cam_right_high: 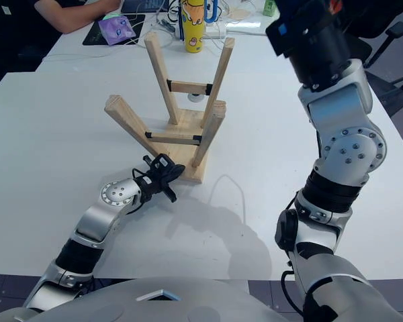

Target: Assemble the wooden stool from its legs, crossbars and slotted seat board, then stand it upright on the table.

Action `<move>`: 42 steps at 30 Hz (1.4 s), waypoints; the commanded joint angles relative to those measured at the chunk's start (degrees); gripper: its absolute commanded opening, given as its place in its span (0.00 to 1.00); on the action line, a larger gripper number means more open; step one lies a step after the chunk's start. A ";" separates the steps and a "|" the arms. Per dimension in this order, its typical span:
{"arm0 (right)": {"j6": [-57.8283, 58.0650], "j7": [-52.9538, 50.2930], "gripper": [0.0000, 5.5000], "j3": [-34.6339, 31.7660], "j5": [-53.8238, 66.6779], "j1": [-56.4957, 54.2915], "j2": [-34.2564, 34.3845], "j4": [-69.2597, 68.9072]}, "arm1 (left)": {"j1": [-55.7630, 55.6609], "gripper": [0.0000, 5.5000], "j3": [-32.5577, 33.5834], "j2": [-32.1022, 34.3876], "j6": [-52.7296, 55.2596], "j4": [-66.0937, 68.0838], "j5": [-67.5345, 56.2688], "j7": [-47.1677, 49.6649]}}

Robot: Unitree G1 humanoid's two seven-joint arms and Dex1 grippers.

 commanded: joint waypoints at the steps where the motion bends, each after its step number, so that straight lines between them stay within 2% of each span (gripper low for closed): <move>1: 10.85 -0.99 0.00 27.34 -17.82 20.02 -5.59 3.87 | 2.66 0.00 -0.17 2.03 4.79 2.88 1.02 -0.01; 2: 11.49 1.24 0.00 35.99 -24.38 25.87 -10.04 5.85 | 1.83 0.00 -0.52 1.68 4.94 3.13 1.01 -0.24; 3: 11.22 1.75 0.00 38.24 -27.16 29.30 -11.39 6.48 | 0.90 0.00 -1.01 1.50 4.91 3.66 1.10 -0.68; 4: 10.06 2.21 0.00 37.60 -27.62 29.26 -11.07 5.82 | 0.29 0.00 -1.18 1.41 4.74 4.27 1.15 -0.95; 8: 0.16 3.61 0.00 21.83 -16.64 16.13 -1.60 4.62 | 1.47 0.00 -0.98 1.29 4.95 5.19 1.42 -0.24; 14: -3.26 3.74 0.00 4.21 6.14 0.00 -1.13 4.94 | 1.23 0.00 -1.01 1.80 4.35 7.61 1.60 -0.49; 17: -5.23 -1.19 0.00 -1.86 16.88 -8.75 -1.96 5.72 | 1.44 0.00 -0.38 2.08 4.10 8.04 1.41 -0.49; 20: -5.81 -4.47 0.00 -2.89 21.74 -12.05 -1.59 5.31 | 2.04 0.00 0.41 2.25 4.11 7.92 1.00 -0.26; 21: -5.57 -5.72 0.00 -1.50 21.41 -10.40 -0.57 4.23 | 2.13 0.00 0.53 2.31 4.12 7.87 0.86 -0.25; 23: -1.25 -6.53 0.00 6.99 14.78 -0.51 0.05 2.16 | 2.15 0.00 0.72 2.42 4.21 7.65 0.54 -0.34; 24: 1.77 -5.25 0.00 18.06 3.66 7.39 -3.92 4.00 | 2.19 0.00 0.58 2.35 4.52 7.12 0.51 -0.31; 25: 4.05 -3.80 0.00 35.53 -11.88 15.37 -10.59 10.53 | 1.66 0.00 0.09 2.19 4.93 6.52 0.49 -0.63; 26: 2.44 -0.88 0.00 46.96 -24.06 23.63 -15.89 18.28 | 0.78 0.00 -0.47 2.05 5.29 6.12 0.51 -1.09; 27: -0.50 0.58 0.00 54.38 -33.71 29.46 -19.68 25.49 | -0.68 0.00 -1.09 1.97 5.39 6.29 0.58 -1.82; 29: -1.82 4.39 0.00 50.35 -33.27 33.18 -20.62 25.43 | -1.95 0.00 -1.02 2.40 5.57 6.26 0.64 -2.41; 31: -3.96 7.71 0.00 43.49 -29.00 26.60 -17.62 20.35 | -0.50 0.00 0.32 2.56 5.98 5.30 0.59 -1.15; 34: -10.16 7.31 0.00 30.03 -20.04 17.66 -10.18 16.49 | -1.08 0.00 0.49 1.91 4.93 7.88 0.68 -0.80; 36: -11.71 7.31 0.00 23.46 -13.60 14.93 -7.12 15.18 | -1.54 0.00 0.44 1.76 4.67 8.82 0.72 -0.83; 42: -10.16 3.81 0.00 7.93 1.76 12.09 -1.01 17.17 | -1.38 0.00 0.73 1.91 3.55 9.14 0.51 -0.81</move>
